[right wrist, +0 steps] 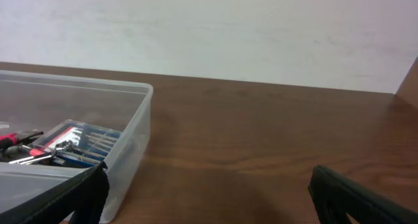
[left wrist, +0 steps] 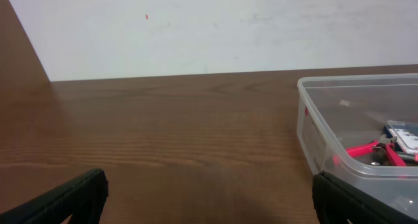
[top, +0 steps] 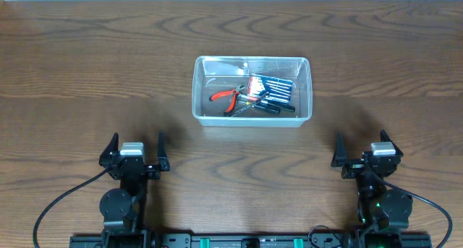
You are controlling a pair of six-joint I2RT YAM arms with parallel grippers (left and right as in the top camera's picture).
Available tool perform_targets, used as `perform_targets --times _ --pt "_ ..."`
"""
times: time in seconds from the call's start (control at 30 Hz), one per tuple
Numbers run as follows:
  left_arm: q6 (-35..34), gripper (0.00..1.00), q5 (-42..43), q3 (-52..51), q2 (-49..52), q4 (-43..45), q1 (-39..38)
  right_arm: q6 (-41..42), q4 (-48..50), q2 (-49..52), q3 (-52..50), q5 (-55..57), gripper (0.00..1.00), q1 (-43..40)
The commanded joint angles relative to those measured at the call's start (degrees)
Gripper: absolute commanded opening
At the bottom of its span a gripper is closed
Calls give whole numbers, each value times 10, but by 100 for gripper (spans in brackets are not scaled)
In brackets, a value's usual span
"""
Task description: Pack container
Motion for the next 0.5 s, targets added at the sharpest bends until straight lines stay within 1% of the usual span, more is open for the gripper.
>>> perform_targets --times 0.0,0.47 --pt "-1 98 0 -9 -3 -21 -1 -9 -2 -4 -1 -2 99 9" --pt "-1 98 0 -9 -3 -21 -1 -9 -2 -4 -1 -2 99 9"
